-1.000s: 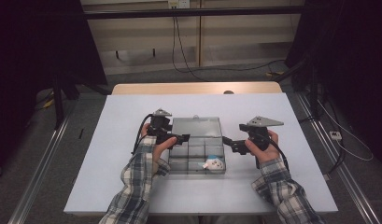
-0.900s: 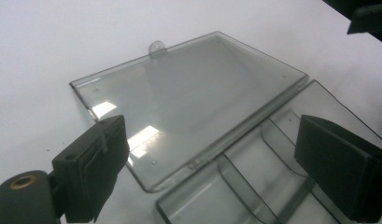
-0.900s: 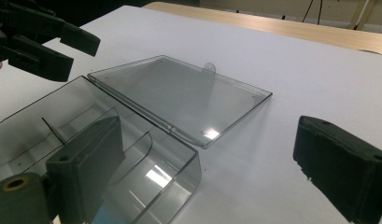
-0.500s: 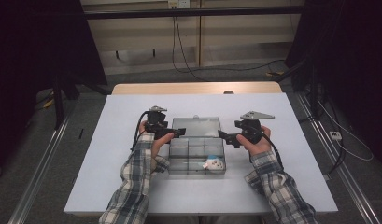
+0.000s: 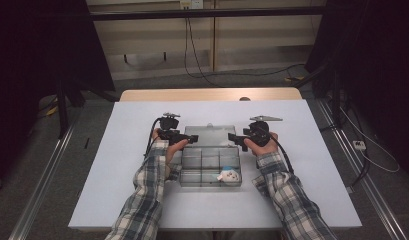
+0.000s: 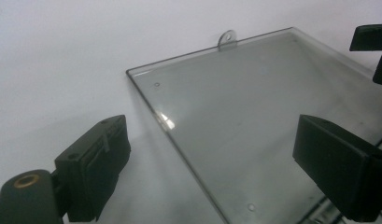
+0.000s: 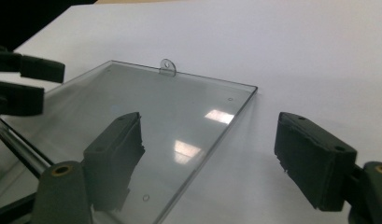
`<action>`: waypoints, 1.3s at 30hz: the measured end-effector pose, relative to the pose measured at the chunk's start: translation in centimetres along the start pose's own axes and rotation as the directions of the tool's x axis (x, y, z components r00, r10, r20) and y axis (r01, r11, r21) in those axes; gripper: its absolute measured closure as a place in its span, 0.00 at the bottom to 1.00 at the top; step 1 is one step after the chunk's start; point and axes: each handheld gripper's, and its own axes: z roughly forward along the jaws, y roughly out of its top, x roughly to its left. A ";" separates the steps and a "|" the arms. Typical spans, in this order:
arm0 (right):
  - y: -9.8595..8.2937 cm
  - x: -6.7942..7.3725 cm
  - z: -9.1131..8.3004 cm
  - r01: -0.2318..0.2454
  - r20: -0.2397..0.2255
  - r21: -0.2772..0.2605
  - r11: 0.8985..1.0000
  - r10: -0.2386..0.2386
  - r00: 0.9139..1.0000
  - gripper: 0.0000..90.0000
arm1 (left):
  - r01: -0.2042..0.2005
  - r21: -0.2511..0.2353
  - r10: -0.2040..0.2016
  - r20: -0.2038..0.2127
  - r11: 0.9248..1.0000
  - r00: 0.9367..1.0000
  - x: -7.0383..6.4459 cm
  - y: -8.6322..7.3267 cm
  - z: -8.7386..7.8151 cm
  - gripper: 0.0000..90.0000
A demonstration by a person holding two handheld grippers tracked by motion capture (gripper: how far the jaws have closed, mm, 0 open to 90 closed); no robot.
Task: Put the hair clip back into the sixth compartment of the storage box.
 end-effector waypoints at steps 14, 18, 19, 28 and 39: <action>-0.1 1.0 1.8 -0.093 -0.056 0.097 0.991 0.099 0.994 0.28 | 0.081 0.017 -0.082 0.066 0.997 0.994 0.1 -0.3 1.1 0.12; -0.1 0.8 1.8 -0.138 -0.068 0.115 0.984 0.146 0.987 0.31 | 0.090 0.019 -0.091 0.084 0.996 0.992 0.0 -0.3 1.2 0.16; -0.1 0.7 1.8 -0.138 -0.070 0.117 0.983 0.147 0.987 0.31 | 0.091 0.022 -0.092 0.085 0.996 0.992 0.0 -0.3 1.2 0.16; 0.2 0.7 1.4 -0.146 -0.122 0.097 0.985 0.157 0.980 0.44 | 0.083 -0.003 -0.082 0.116 0.997 0.990 -0.3 -0.1 0.7 0.27; 0.9 1.2 0.1 -0.085 -0.131 0.046 0.995 0.091 0.987 0.55 | 0.044 -0.064 -0.036 0.117 0.997 0.993 -0.7 0.3 -0.6 0.41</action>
